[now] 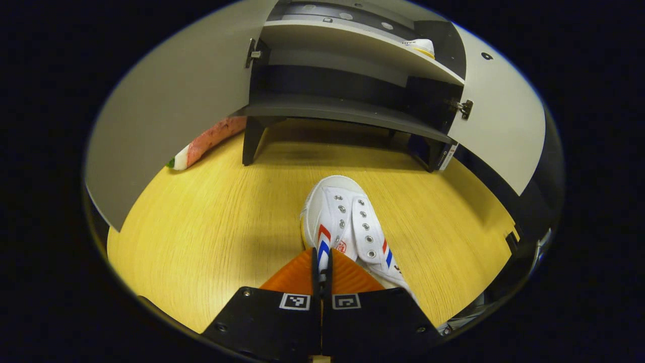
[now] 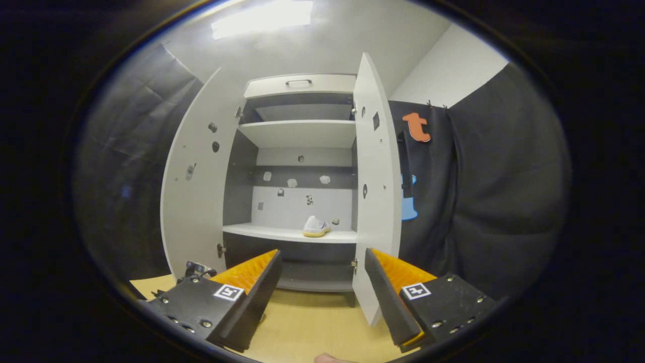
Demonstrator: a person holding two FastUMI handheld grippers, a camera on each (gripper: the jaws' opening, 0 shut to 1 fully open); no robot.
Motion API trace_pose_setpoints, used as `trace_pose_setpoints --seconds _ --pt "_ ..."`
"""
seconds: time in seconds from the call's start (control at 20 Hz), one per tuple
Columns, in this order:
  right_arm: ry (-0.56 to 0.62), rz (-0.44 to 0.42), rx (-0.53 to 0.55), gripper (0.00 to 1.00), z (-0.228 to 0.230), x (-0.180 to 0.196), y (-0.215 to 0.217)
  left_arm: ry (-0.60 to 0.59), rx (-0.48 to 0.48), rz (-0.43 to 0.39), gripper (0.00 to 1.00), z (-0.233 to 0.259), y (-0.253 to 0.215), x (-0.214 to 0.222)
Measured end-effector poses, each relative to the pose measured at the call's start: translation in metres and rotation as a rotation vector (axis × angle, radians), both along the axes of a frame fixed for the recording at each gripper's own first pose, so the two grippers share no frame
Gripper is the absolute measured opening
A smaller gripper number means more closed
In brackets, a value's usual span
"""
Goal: Grab one shoe with the right hand and put it into the shoe cabinet, grab the other shoe with the left hand and put it into the shoe cabinet; then close the right door with the right hand and the left door with the left hand.
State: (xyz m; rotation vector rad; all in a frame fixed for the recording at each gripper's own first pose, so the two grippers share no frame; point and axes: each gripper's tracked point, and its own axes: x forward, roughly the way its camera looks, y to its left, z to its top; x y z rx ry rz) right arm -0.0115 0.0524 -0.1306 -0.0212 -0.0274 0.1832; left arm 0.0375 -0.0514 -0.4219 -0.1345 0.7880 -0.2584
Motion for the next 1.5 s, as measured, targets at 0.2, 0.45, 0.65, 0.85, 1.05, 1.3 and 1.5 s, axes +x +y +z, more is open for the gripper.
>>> trace_pose_setpoints --seconds 0.2,0.45,0.65,0.85,1.05,1.3,1.5 --pt "-0.003 0.001 0.008 0.98 0.000 -0.003 -0.004 -0.089 0.007 -0.010 0.02 0.044 -0.006 -0.005" --pt "-0.008 0.018 0.007 0.98 0.000 -0.007 -0.002 -0.219 -0.024 -0.030 0.01 0.119 -0.019 0.002" --pt "-0.003 0.024 0.008 0.98 -0.003 -0.008 -0.006 -0.290 -0.069 -0.047 0.01 0.179 -0.034 0.008" --pt "-0.007 0.032 0.031 0.98 -0.003 -0.012 -0.015 -0.372 -0.079 -0.027 0.01 0.243 -0.036 0.027" --pt "0.002 0.036 0.042 0.98 -0.011 -0.009 -0.023 -0.441 -0.093 -0.010 0.01 0.297 -0.037 0.046" --pt "0.008 0.063 0.087 0.98 -0.016 -0.007 -0.027 -0.508 -0.072 0.028 0.01 0.344 -0.028 0.087" --pt "0.012 0.089 0.089 0.98 -0.021 -0.008 -0.026 -0.598 0.030 0.073 0.01 0.380 -0.018 0.133"
